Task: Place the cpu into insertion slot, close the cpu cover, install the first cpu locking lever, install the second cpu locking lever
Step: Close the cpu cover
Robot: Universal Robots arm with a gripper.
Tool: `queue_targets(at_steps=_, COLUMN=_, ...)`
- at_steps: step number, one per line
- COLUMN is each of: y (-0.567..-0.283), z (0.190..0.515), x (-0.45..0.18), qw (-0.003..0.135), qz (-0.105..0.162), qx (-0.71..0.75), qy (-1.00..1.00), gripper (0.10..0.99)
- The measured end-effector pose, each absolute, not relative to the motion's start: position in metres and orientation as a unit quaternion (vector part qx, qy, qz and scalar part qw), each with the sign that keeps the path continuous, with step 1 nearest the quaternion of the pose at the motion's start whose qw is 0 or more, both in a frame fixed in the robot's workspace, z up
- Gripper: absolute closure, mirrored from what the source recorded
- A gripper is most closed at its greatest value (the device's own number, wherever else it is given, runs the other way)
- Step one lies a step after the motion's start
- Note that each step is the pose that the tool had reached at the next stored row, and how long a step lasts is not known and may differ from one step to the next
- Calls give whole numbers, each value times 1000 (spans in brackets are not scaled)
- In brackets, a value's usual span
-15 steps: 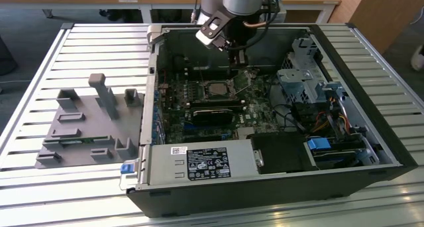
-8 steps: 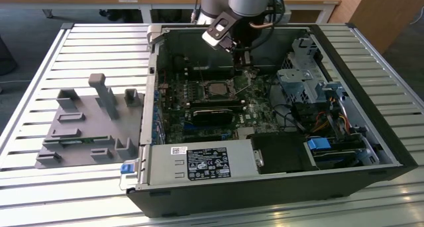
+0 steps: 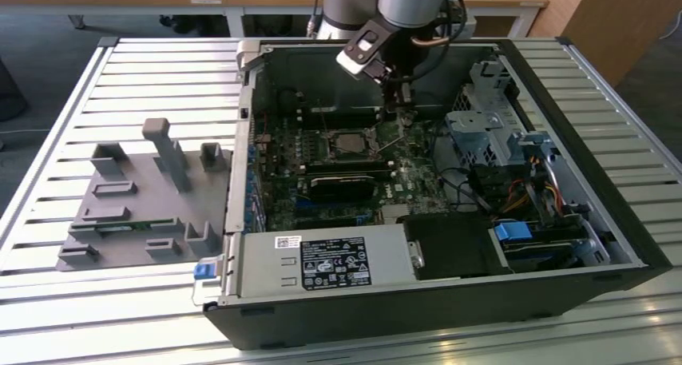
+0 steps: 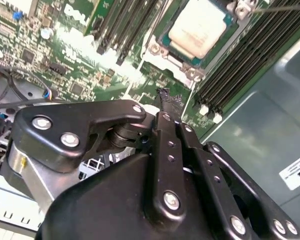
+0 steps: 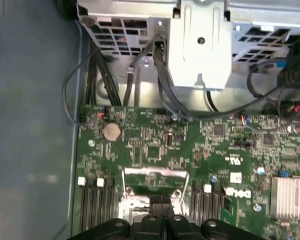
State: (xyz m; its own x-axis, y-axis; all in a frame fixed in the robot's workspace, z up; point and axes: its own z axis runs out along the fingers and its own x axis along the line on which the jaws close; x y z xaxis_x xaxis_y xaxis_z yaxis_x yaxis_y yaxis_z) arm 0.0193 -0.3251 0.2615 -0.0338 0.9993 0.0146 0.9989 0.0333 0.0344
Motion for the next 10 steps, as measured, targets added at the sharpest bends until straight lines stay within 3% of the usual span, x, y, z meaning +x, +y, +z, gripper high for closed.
queue_targets(at_steps=10, y=-323, z=259, x=39, qw=6, qz=16, qx=695, qy=718, gripper=980)
